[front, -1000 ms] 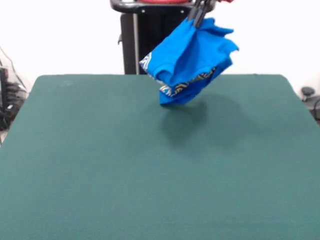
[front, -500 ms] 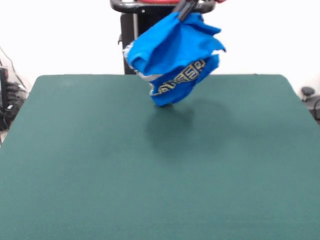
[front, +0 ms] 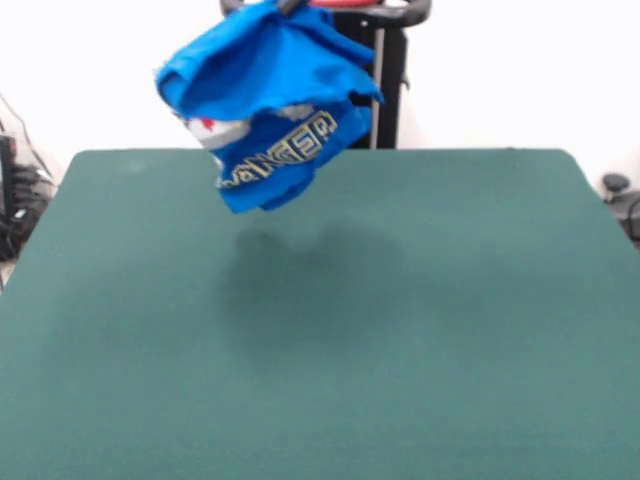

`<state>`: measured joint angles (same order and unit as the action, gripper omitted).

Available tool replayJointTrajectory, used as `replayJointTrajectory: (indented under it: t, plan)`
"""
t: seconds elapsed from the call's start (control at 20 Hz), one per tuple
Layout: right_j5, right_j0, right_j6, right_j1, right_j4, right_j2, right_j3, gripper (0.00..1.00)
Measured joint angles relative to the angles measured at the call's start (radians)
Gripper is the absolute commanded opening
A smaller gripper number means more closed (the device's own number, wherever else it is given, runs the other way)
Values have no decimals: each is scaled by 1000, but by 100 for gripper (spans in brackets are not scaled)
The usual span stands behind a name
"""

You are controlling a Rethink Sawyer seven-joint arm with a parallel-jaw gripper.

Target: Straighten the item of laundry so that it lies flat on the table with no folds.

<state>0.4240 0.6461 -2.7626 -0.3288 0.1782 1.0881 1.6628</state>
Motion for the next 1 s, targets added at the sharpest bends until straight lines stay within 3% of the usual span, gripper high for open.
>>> replayJointTrajectory:
  t: [0.3, 0.55, 1.0]
  plan:
    - [-41, 29, -108, 189, 134, 194, -17, 0]
    - [-42, 47, -272, 397, 314, 339, -20, 0]
    - [26, 68, -604, 688, 561, 468, -42, 0]
